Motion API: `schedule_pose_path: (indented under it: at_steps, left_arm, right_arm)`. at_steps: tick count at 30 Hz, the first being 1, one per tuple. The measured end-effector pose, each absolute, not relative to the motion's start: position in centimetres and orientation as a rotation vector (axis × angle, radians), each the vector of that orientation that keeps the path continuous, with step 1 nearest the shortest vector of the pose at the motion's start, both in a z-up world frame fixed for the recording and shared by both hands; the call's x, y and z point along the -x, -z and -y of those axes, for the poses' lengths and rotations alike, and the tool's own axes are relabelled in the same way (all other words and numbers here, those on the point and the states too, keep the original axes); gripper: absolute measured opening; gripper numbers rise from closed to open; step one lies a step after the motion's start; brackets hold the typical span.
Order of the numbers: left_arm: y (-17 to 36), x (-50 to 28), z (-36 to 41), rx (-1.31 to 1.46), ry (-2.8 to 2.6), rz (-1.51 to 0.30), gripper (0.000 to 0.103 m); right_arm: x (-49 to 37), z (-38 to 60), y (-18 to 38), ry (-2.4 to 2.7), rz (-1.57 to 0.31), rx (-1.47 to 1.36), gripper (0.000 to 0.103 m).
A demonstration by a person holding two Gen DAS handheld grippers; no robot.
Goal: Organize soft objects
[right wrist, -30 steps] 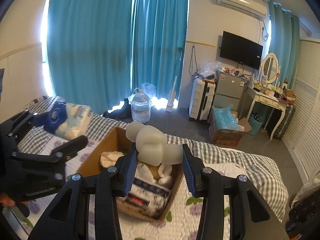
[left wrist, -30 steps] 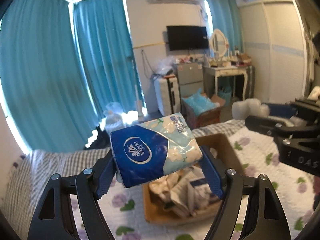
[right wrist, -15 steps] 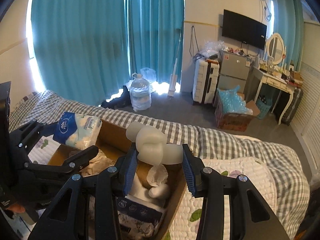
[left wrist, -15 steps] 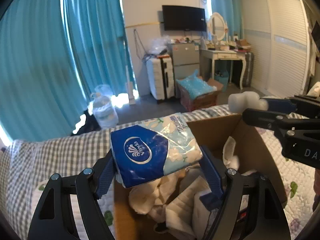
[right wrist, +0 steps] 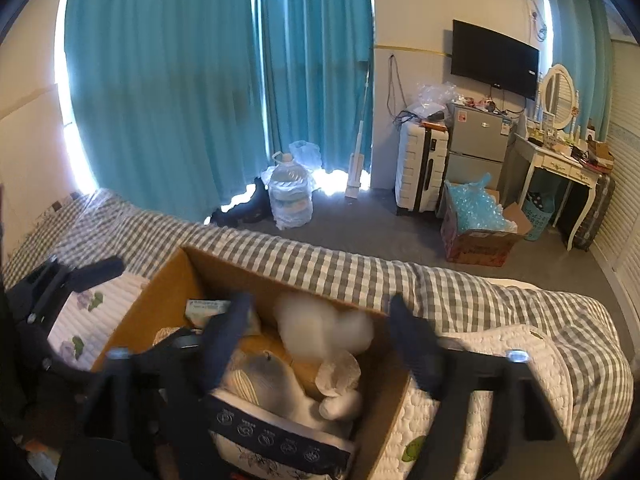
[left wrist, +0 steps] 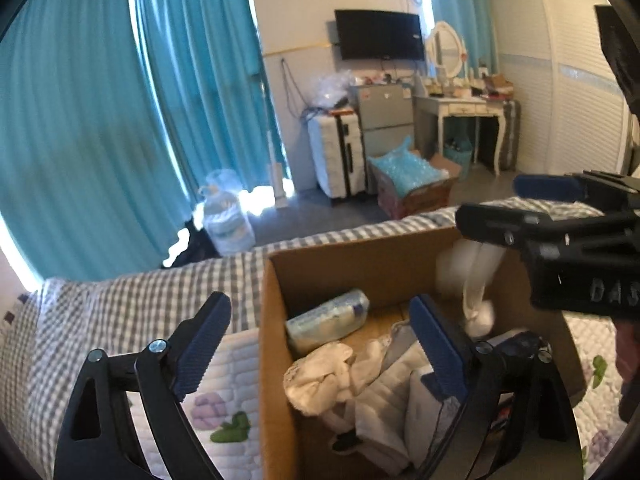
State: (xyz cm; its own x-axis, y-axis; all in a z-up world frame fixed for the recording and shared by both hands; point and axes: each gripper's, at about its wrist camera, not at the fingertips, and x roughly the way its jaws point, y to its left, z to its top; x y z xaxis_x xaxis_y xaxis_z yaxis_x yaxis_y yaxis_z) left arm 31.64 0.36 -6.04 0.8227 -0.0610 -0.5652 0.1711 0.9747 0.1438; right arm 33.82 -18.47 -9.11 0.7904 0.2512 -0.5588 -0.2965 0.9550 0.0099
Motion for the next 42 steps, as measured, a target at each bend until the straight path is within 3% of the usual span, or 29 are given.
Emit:
schedule_pose_path:
  at_steps: [9,16,18,24,32,42]
  left_arm:
    - [3.4,-28.5,-2.0,-0.183,0.108,-0.546,0.092]
    - [-5.5,-21.5,-2.6,-0.139,0.099,-0.385,0.093]
    - [-8.5,-18.9,-2.7,-0.123,0.111,-0.330,0.103]
    - [-15.3,-10.4,-3.7,-0.110,0.087,-0.123,0.103]
    - [-15.6,-2.4,-5.3,-0.075,0.043,0.037,0.103]
    - [-6.5,-3.6,-5.3,-0.058,-0.005,-0.049,0.103]
  right_arm:
    - [-30.0,20.0,4.6,-0.237,-0.551,0.073,0.079]
    - [-20.4,20.8,-5.7,-0.204,-0.393,0.134,0.079]
    - [-17.5,20.7,-8.1,-0.199,-0.344,0.148,0.080]
    - [-7.3,21.2,-12.6,-0.224,-0.167,0.159,0.100]
    - [-0.4,21.3,-9.6,-0.277,-0.071,0.075,0.103]
    - [-3.8,21.1,1.6,-0.226,-0.187,0.040,0.103]
